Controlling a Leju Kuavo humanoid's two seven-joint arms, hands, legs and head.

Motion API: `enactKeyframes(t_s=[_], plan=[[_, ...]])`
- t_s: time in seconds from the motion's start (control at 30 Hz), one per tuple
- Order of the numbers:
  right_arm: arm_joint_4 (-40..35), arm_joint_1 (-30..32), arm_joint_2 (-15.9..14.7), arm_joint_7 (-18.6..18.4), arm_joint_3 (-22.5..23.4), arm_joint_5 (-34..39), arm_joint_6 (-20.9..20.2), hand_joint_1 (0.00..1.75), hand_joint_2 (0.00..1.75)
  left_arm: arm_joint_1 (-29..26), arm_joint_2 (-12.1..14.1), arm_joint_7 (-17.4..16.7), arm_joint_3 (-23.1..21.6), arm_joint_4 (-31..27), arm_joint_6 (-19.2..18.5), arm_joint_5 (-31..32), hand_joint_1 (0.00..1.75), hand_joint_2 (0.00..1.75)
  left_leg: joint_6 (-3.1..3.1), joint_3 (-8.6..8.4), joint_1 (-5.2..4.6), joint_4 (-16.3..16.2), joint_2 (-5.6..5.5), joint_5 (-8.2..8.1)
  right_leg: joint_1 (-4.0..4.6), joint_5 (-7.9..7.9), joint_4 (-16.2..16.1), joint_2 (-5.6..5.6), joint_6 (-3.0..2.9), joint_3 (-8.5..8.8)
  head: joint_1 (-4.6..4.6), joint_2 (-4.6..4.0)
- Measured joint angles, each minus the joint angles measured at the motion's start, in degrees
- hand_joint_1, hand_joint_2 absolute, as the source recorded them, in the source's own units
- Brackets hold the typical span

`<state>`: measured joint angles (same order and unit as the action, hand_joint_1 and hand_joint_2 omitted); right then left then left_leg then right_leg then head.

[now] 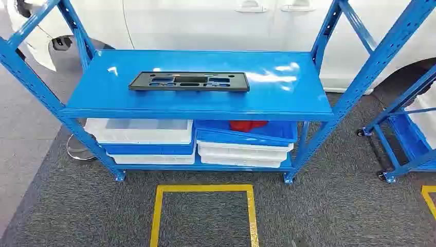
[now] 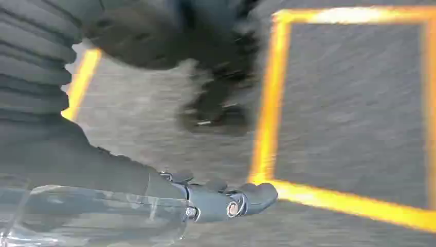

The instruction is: Take the parts from the cabinet and place them on the table.

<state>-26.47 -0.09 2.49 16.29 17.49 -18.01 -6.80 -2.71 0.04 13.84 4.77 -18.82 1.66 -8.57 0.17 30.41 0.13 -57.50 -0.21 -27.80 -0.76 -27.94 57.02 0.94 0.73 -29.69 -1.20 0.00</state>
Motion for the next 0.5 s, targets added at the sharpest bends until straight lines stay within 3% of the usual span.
enactKeyframes(t_s=[0.03,0.07,0.1,0.13,0.17,0.23,0.27,0.3,0.33,0.4,0.43,0.47,0.5], plan=[[-1.5,-0.1,0.1,0.9,-0.1,0.3,-0.6,0.0,1.75,0.1,0.1,0.5,0.2,0.2,0.0,-0.2,0.0,0.0,0.13,0.04,-0.22,-0.2,-0.03,-0.08,-0.18,0.21,-0.4,0.0,0.22,0.03,-0.02,0.0],[-3.4,-0.3,0.5,1.7,-0.4,0.8,-1.1,0.0,1.75,0.3,0.3,1.0,0.6,0.4,0.1,-0.6,0.0,0.0,0.71,-0.03,-0.32,0.2,-0.13,0.12,-0.35,0.45,-0.9,-0.01,0.72,0.28,-0.07,0.0],[-5.3,-0.5,0.5,2.5,-0.7,1.3,-1.4,0.0,1.75,0.6,0.4,1.5,0.9,0.5,0.1,-0.6,0.0,0.0,1.03,-0.91,0.19,1.8,0.01,0.95,0.07,0.48,-1.2,0.0,0.96,0.57,-0.04,0.0],[-7.2,-0.6,0.5,3.2,-1.0,1.7,-1.7,0.0,1.75,0.7,0.4,1.9,1.0,0.6,0.1,-0.8,0.0,0.0,1.13,-1.58,0.41,2.8,0.19,1.51,-0.06,-0.11,-0.4,-0.26,0.85,0.36,0.13,0.0],[-9.0,-1.1,0.5,3.8,-1.5,2.2,-2.1,0.0,1.75,0.9,0.4,2.4,1.1,0.7,0.1,-1.1,0.0,0.0,1.59,-1.81,0.51,3.4,0.28,1.81,-0.03,-2.06,2.6,-0.3,0.81,-1.1,0.46,0.0],[-12.6,-1.9,0.5,5.0,-2.6,3.4,-2.7,0.0,1.75,1.1,0.4,3.0,1.5,1.1,0.2,-1.3,0.0,0.0,1.52,-1.67,0.5,3.6,0.32,1.91,-0.32,-6.23,11.8,-0.33,1.05,-5.84,0.5,0.0],[-14.7,-2.1,0.5,5.6,-3.3,4.0,-3.1,0.0,1.75,1.2,0.5,3.4,1.7,1.2,0.2,-1.7,0.0,0.0,1.46,-1.7,0.5,3.5,0.3,1.88,-0.58,-7.17,15.7,-0.34,1.35,-7.84,0.48,0.0],[-16.5,-2.4,0.5,5.9,-3.8,4.6,-3.4,0.0,0.0,1.2,0.5,3.6,2.0,1.4,0.2,-1.7,0.0,0.0,1.3,-1.72,0.56,3.4,0.25,1.78,-0.87,-6.61,16.6,-0.38,1.61,-8.58,0.52,0.0],[-18.2,-2.9,0.5,6.2,-4.5,5.2,-3.6,0.0,0.0,1.1,0.5,3.8,2.3,1.6,0.2,-1.8,0.0,0.0,0.99,-1.75,0.74,3.2,0.15,1.59,-1.23,-4.66,14.8,-0.47,1.92,-7.96,0.5,-0.02],[-21.8,-4.0,0.5,6.8,-5.7,6.4,-3.8,0.0,0.0,1.2,0.5,4.4,2.5,1.8,0.3,-2.2,0.0,0.0,-0.03,-1.75,1.32,2.1,-0.06,0.82,-1.85,0.85,5.9,-0.8,2.47,-4.15,0.52,-0.02],[-23.8,-4.5,0.5,7.0,-6.4,7.0,-4.0,0.0,0.0,1.3,0.5,4.7,2.7,1.9,0.4,-2.4,0.0,0.0,-0.74,-1.46,1.37,1.2,-0.11,0.16,-2.25,2.39,1.6,-0.97,2.84,-2.56,0.59,-0.02],[-25.5,-5.4,0.5,7.2,-7.2,7.6,-4.1,0.0,0.0,1.5,0.7,5.0,3.1,2.0,0.6,-2.5,0.0,0.0,-1.46,-0.85,1.06,0.1,-0.16,-0.35,-1.46,1.22,1.1,-0.79,2.6,-2.36,1.01,0.0],[-27.5,-5.7,0.5,7.4,-8.0,8.0,-4.1,0.0,0.0,1.6,0.7,5.3,3.4,2.1,0.8,-2.7,0.0,0.0,-1.75,-0.5,0.94,0.0,-0.16,-0.34,-1.72,1.12,1.8,-0.68,1.55,-2.88,0.76,0.0]])
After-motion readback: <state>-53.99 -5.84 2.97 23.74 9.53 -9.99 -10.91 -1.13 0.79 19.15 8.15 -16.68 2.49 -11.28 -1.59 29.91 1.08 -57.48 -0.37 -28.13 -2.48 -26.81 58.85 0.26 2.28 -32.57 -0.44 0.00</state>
